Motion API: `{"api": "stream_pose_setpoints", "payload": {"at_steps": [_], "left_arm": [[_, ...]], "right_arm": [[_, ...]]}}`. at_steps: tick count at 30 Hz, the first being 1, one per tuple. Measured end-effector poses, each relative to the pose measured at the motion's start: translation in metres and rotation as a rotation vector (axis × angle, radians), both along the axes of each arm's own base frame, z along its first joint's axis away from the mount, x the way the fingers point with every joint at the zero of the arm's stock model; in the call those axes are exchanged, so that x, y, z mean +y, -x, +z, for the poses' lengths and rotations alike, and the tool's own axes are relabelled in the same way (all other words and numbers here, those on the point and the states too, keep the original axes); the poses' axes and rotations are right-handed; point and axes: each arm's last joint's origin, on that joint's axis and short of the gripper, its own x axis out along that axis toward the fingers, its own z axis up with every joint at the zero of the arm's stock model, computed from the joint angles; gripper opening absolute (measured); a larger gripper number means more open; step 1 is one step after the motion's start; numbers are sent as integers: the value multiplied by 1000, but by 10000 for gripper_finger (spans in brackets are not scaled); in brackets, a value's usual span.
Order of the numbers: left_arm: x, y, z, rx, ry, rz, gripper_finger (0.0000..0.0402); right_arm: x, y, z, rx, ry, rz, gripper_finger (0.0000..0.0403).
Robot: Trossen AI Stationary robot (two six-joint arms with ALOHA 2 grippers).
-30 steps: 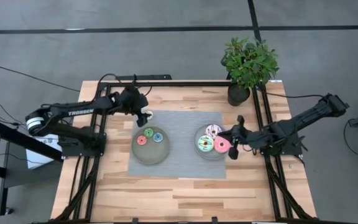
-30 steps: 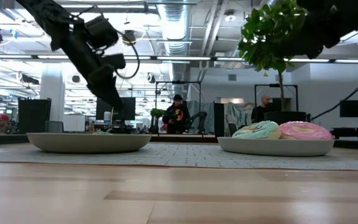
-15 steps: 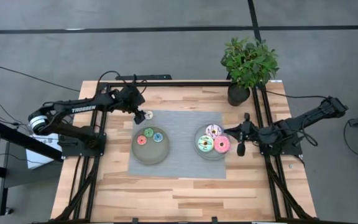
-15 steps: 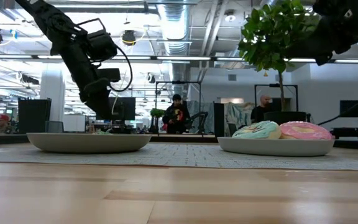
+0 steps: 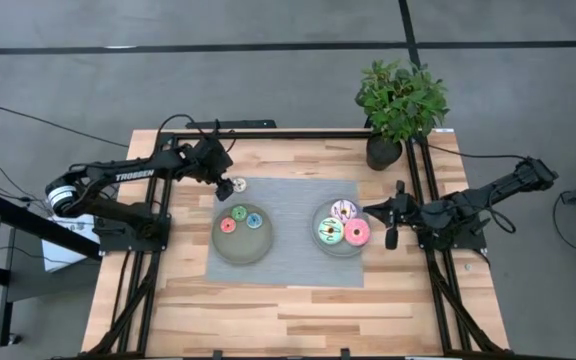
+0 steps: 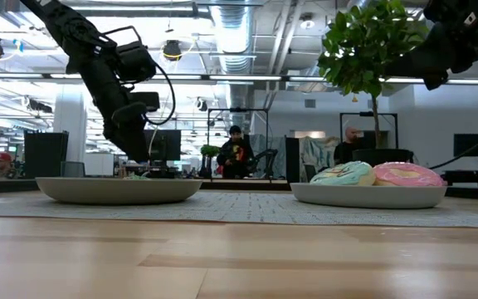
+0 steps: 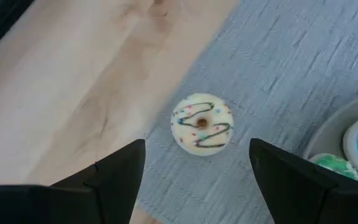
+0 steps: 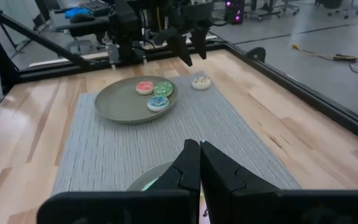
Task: Pick & Place donuts
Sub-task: Put the small white donut into the green plate
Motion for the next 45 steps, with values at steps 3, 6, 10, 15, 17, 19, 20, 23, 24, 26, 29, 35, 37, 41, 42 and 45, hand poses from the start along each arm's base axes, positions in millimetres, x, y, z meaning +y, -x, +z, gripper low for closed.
{"api": "stream_pose_setpoints", "payload": {"at_steps": [3, 6, 10, 15, 17, 19, 20, 23, 24, 26, 29, 35, 37, 41, 42, 45], "left_arm": [[-1, -1, 0, 0, -1, -11, 281], [-3, -2, 0, 4, -6, -25, 281], [-4, -3, 0, 2, -13, -28, 281], [-4, -9, 3, -40, -47, -6, 281], [-4, -9, 4, -38, -63, 13, 281], [-4, -11, 0, -20, -61, 34, 281], [-3, -12, -2, -10, -53, 54, 281], [0, -16, -14, 36, -39, 79, 281], [1, -16, -18, 55, -38, 86, 281], [4, -20, -24, 57, -40, 93, 281], [5, -23, -30, 53, -22, 83, 281], [5, -24, -33, 61, -11, 83, 281], [5, -24, -33, 62, -6, 90, 281], [5, -23, -33, 68, -11, 97, 281], [5, -23, -33, 67, -10, 101, 281], [5, -24, -33, 66, -8, 105, 281]], "right_arm": [[0, 0, 0, -3, -2, 0, 1], [0, 0, 1, -10, -5, 1, 1], [0, -1, 2, -18, -9, 1, 1], [0, -1, 2, -20, -10, 0, 1], [0, -1, 2, -21, -16, -1, 1], [0, -1, 2, -23, -25, -3, 1], [0, -1, 2, -23, -26, -1, 1], [1, -1, 2, -20, -32, 15, 1], [1, -1, 2, -20, -34, 17, 1], [1, -1, 2, -21, -40, 17, 1], [1, -1, 2, -21, -40, 17, 1], [1, -1, 2, -21, -40, 16, 1], [1, -1, 2, -21, -41, 16, 1], [1, -1, 2, -22, -42, 16, 1], [1, -1, 2, -22, -42, 16, 1], [1, -1, 2, -22, -42, 16, 1]]}}
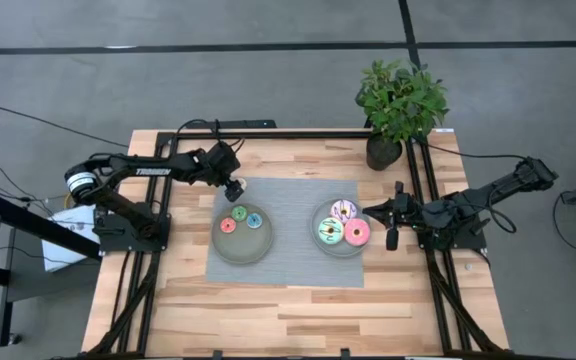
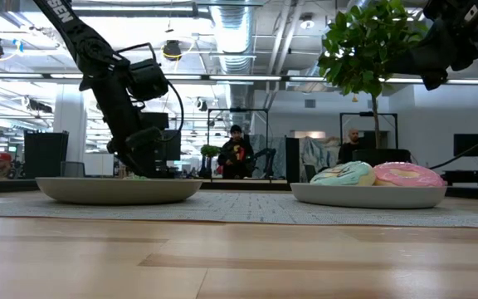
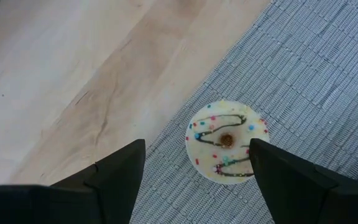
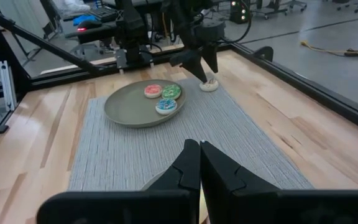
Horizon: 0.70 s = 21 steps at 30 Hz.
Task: Pick & Place donuts
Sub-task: Put the small white donut into the green plate
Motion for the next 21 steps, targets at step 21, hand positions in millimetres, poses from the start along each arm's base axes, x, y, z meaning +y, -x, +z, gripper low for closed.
{"api": "stream_pose_setpoints", "payload": {"at_steps": [21], "left_arm": [[-10, -12, -13, 53, 3, -20, 281]], "right_arm": [[0, 0, 1, -8, -3, 0, 1]]}}
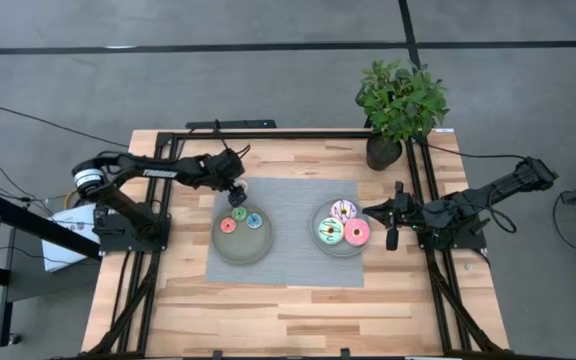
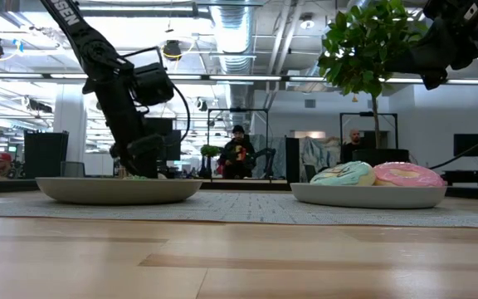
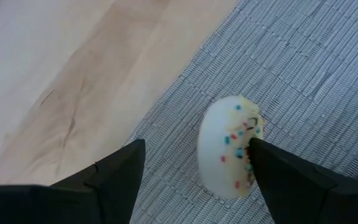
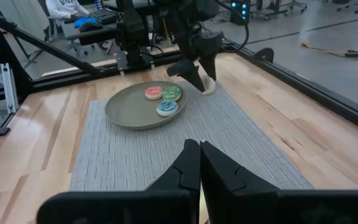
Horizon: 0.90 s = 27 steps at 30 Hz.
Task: Pick & Place donuts
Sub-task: Put the small white donut into the green plate
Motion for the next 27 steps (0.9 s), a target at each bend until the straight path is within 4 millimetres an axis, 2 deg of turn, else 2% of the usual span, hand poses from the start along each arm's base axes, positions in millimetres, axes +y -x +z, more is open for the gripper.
{"api": "stream_pose_setpoints", "payload": {"at_steps": [9, 27], "left_arm": [[7, -9, 10, -3, -39, -9, 267], [5, -10, 11, -18, 17, -38, 129]], "right_arm": [[0, 0, 0, -2, -22, -6, 1], [0, 0, -1, 2, -21, -6, 1]]}}
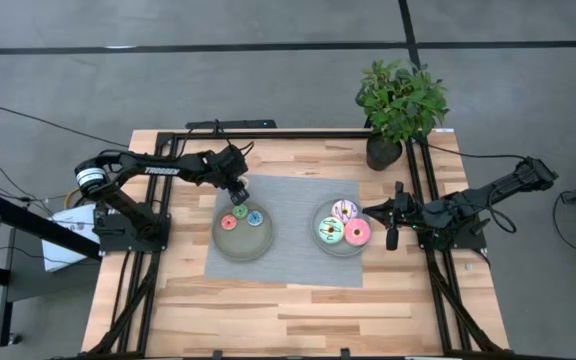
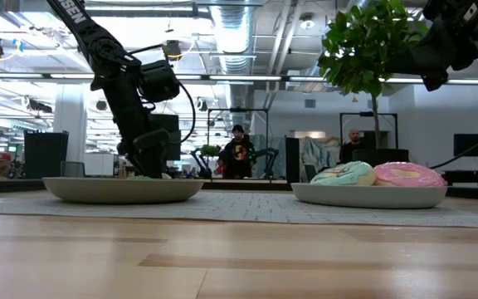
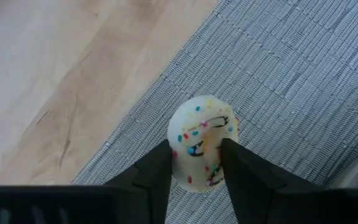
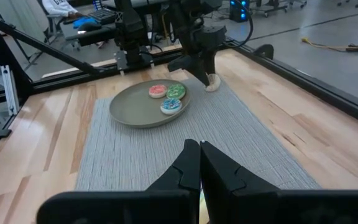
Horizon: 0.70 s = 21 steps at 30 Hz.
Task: Pick & Place donuts
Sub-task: Put the small white donut into the green plate
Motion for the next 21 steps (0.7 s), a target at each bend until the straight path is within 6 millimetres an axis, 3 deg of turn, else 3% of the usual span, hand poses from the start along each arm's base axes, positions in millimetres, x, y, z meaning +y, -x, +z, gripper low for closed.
{"api": "stream_pose_setpoints", "payload": {"at_steps": [12, 21], "left_arm": [[4, -11, 21, -17, 54, -31, 112], [-6, -10, 25, -5, 91, -62, 112]], "right_arm": [[0, 0, 0, -3, -17, -3, 1], [0, 0, 0, -3, -16, -3, 1]]}}
